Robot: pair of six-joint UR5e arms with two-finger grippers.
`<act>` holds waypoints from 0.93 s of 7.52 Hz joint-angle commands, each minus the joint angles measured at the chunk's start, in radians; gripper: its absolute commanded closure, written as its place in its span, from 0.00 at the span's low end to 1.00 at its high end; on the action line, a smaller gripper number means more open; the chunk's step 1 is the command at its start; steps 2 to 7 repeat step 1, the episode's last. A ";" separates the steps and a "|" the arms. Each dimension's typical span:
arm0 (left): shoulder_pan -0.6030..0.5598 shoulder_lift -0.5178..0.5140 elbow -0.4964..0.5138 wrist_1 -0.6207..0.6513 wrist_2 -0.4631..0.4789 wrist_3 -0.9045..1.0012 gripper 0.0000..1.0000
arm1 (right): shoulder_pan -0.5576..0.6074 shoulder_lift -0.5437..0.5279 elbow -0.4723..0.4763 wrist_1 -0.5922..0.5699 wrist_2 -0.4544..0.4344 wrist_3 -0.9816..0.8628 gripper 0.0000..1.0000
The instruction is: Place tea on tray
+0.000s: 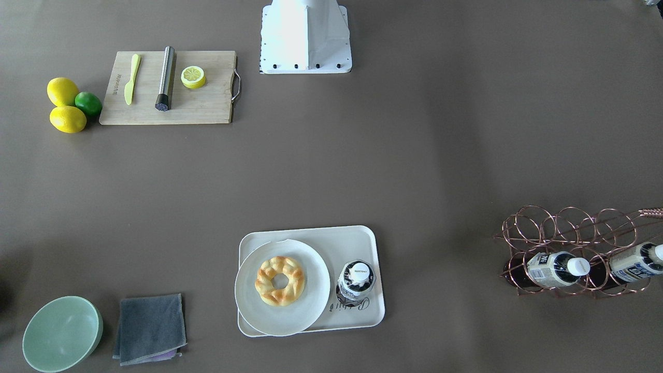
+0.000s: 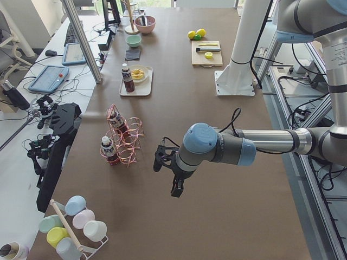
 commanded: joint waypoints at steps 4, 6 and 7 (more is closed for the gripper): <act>0.000 0.024 0.001 -0.045 -0.001 -0.003 0.02 | -0.002 0.000 0.002 0.000 0.003 0.001 0.00; 0.000 0.024 0.001 -0.045 -0.001 -0.003 0.02 | -0.002 0.000 0.002 0.000 0.003 0.001 0.00; 0.000 0.024 0.001 -0.045 -0.001 -0.003 0.02 | -0.002 0.000 0.002 0.000 0.003 0.001 0.00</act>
